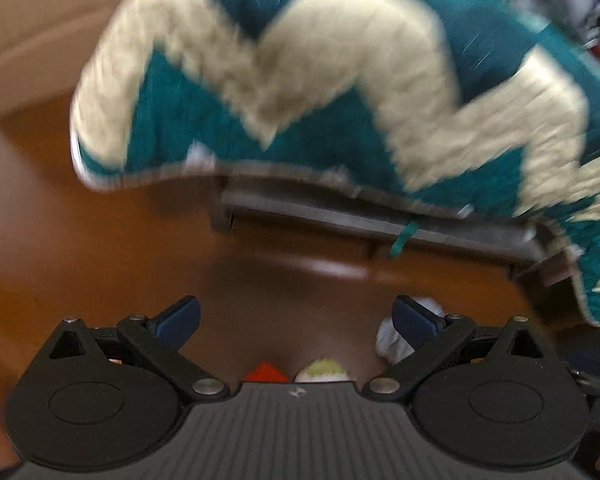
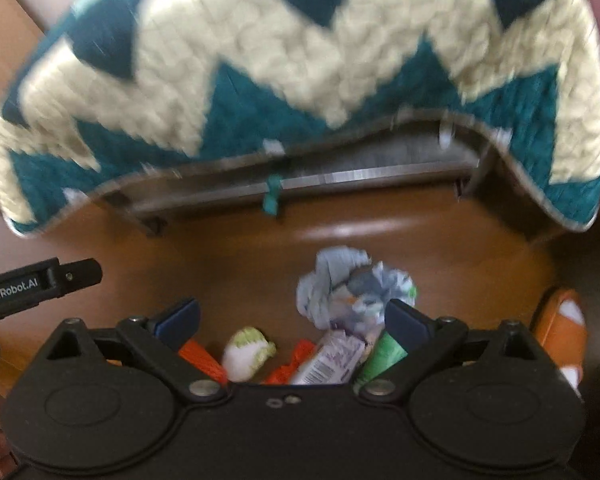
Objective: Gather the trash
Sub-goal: 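Grasp orange mesh net with left tool while right tool grasps purple snack wrapper, then carry orange net and purple wrapper with both tools over the teal bin, then open both tools to drop net and wrapper into the bin, then move both tools back down toward the remaining trash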
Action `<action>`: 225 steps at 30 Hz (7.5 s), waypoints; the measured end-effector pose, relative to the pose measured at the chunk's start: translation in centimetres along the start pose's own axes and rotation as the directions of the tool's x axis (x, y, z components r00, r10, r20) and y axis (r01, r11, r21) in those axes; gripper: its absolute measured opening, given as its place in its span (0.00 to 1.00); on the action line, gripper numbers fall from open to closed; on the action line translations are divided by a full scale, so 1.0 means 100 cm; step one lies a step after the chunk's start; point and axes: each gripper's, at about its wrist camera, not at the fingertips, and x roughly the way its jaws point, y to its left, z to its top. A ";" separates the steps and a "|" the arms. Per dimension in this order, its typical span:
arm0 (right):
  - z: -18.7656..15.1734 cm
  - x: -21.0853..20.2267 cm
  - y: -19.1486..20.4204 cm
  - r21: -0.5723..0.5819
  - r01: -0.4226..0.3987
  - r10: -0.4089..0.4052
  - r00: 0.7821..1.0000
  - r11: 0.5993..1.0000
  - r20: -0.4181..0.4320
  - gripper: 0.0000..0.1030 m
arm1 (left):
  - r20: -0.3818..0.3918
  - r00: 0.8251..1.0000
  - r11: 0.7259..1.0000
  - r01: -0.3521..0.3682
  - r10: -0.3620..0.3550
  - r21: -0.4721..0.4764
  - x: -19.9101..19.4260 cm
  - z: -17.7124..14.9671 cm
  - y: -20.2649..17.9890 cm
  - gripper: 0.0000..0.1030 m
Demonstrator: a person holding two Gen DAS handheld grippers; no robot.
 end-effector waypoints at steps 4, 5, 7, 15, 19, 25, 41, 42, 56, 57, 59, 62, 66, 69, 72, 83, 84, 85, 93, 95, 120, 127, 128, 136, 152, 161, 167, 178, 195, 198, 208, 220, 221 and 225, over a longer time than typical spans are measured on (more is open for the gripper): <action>-0.011 0.047 -0.008 0.009 0.017 -0.017 0.996 1.000 -0.082 0.96 | -0.111 0.994 0.998 -0.026 0.020 -0.051 0.049 -0.015 0.009 1.00; -0.014 0.058 -0.011 0.013 0.018 -0.016 0.995 1.000 -0.103 0.95 | -0.137 0.990 0.998 -0.028 0.020 -0.062 0.061 -0.019 0.011 1.00; -0.019 0.081 -0.014 0.024 0.028 -0.024 0.988 0.999 -0.150 0.94 | -0.187 0.982 0.996 -0.033 0.017 -0.084 0.083 -0.026 0.013 1.00; -0.038 0.146 -0.024 0.075 0.059 -0.036 0.959 0.995 -0.281 0.91 | -0.360 0.933 0.987 -0.061 0.003 -0.149 0.166 -0.059 0.021 1.00; -0.048 0.164 -0.024 0.071 0.067 -0.042 0.948 0.995 -0.315 0.88 | -0.416 0.909 0.979 -0.084 -0.001 -0.187 0.192 -0.072 0.029 1.00; -0.055 0.182 -0.025 0.074 0.077 -0.047 0.936 0.994 -0.348 0.76 | -0.448 0.894 0.964 -0.095 -0.028 -0.250 0.217 -0.081 0.041 0.99; -0.058 0.169 -0.017 0.094 0.099 -0.059 0.931 0.991 -0.361 0.51 | -0.475 0.877 0.969 -0.056 -0.068 -0.242 0.209 -0.091 0.041 0.13; -0.058 0.164 -0.015 0.084 0.096 -0.060 0.931 0.992 -0.359 0.50 | -0.475 0.878 0.969 -0.060 -0.062 -0.238 0.203 -0.091 0.038 0.12; -0.061 0.035 0.001 -0.003 0.054 -0.053 0.975 0.999 -0.215 0.40 | -0.361 0.931 0.991 0.009 -0.056 -0.132 0.081 -0.056 0.019 0.11; -0.060 0.023 0.004 -0.012 0.045 -0.046 0.979 0.999 -0.198 0.40 | -0.347 0.936 0.992 0.015 -0.059 -0.127 0.069 -0.052 0.020 0.11; -0.058 -0.004 0.010 -0.036 0.035 -0.040 0.987 0.999 -0.157 0.40 | -0.309 0.948 0.992 0.034 -0.069 -0.118 0.043 -0.046 0.019 0.11; -0.056 -0.043 0.017 -0.060 0.018 -0.023 0.995 0.998 -0.094 0.40 | -0.253 0.964 0.995 0.059 -0.078 -0.082 0.007 -0.042 0.013 0.11; -0.053 -0.094 0.022 -0.082 0.008 -0.009 1.000 0.997 -0.012 0.40 | -0.156 0.981 0.993 0.107 -0.112 -0.041 -0.049 -0.036 0.009 0.11; -0.051 -0.135 0.025 -0.098 -0.003 0.007 0.999 0.995 0.047 0.40 | -0.084 0.985 0.989 0.146 -0.148 -0.028 -0.085 -0.033 0.001 0.11; -0.049 -0.179 0.024 -0.116 -0.006 0.019 0.993 0.993 0.116 0.40 | -0.002 0.982 0.982 0.188 -0.188 0.005 -0.130 -0.030 -0.007 0.11; -0.047 -0.330 0.012 -0.146 0.024 0.027 0.942 0.989 0.335 0.40 | 0.201 0.921 0.937 0.298 -0.333 0.184 -0.265 -0.023 -0.050 0.11; -0.047 -0.342 0.010 -0.150 0.023 0.031 0.937 0.988 0.349 0.40 | 0.213 0.915 0.932 0.306 -0.344 0.194 -0.275 -0.022 -0.054 0.11; -0.047 -0.354 0.006 -0.150 0.015 0.040 0.932 0.989 0.360 0.40 | 0.225 0.907 0.927 0.313 -0.357 0.207 -0.286 -0.021 -0.058 0.11; -0.047 -0.454 -0.018 -0.183 0.028 0.070 0.857 0.983 0.510 0.40 | 0.334 0.811 0.860 0.362 -0.480 0.358 -0.377 -0.009 -0.100 0.11; -0.046 -0.477 -0.026 -0.184 0.045 0.065 0.832 0.982 0.551 0.40 | 0.349 0.783 0.837 0.372 -0.515 0.401 -0.399 -0.006 -0.114 0.11; -0.030 -0.621 -0.237 0.195 0.315 -0.362 0.653 0.929 0.665 0.40 | 0.182 0.541 0.464 0.447 -0.821 0.764 -0.554 -0.026 -0.368 0.11; -0.027 -0.591 -0.274 0.198 0.343 -0.392 0.710 0.918 0.585 0.41 | 0.079 0.586 0.407 0.452 -0.806 0.794 -0.532 -0.050 -0.440 0.11; -0.025 -0.585 -0.277 0.190 0.343 -0.388 0.723 0.920 0.572 0.41 | 0.066 0.601 0.408 0.454 -0.797 0.793 -0.526 -0.051 -0.451 0.11; -0.012 -0.552 -0.295 0.150 0.364 -0.391 0.801 0.919 0.454 0.42 | -0.003 0.708 0.446 0.448 -0.706 0.775 -0.476 -0.048 -0.504 0.11; 0.000 -0.531 -0.322 0.202 0.318 -0.366 0.888 0.926 0.280 0.56 | -0.091 0.816 0.468 0.415 -0.571 0.780 -0.420 -0.047 -0.540 0.12; -0.003 -0.536 -0.318 0.198 0.339 -0.385 0.876 0.920 0.290 0.64 | -0.090 0.806 0.485 0.437 -0.584 0.758 -0.426 -0.042 -0.534 0.27; -0.011 -0.555 -0.311 0.200 0.325 -0.376 0.864 0.924 0.334 0.67 | -0.068 0.782 0.486 0.451 -0.619 0.749 -0.439 -0.040 -0.521 0.42; -0.028 -0.591 -0.256 0.117 0.257 -0.282 0.848 0.959 0.448 0.71 | 0.034 0.728 0.527 0.462 -0.684 0.713 -0.485 -0.023 -0.450 0.73; -0.025 -0.556 -0.075 -0.187 0.145 -0.031 0.862 0.972 0.507 0.83 | 0.230 0.731 0.674 0.395 -0.642 0.625 -0.507 0.015 -0.259 0.82; -0.021 -0.531 -0.043 -0.235 0.114 0.017 0.871 0.965 0.491 0.85 | 0.269 0.746 0.715 0.370 -0.610 0.594 -0.501 0.023 -0.222 0.82; -0.006 -0.435 0.031 -0.277 0.014 0.119 0.882 0.961 0.456 0.94 | 0.362 0.784 0.826 0.314 -0.504 0.468 -0.450 0.045 -0.105 0.90; 0.019 -0.289 0.042 -0.196 -0.016 0.085 0.932 0.980 0.352 0.97 | 0.327 0.861 0.896 0.271 -0.389 0.352 -0.312 0.058 -0.033 1.00; 0.021 -0.275 0.039 -0.182 -0.015 0.078 0.937 0.983 0.340 0.97 | 0.320 0.871 0.900 0.257 -0.374 0.353 -0.296 0.058 -0.030 1.00; 0.029 -0.221 0.028 -0.152 -0.007 0.052 0.954 0.988 0.296 0.97 | 0.270 0.899 0.904 0.242 -0.345 0.352 -0.241 0.055 -0.024 1.00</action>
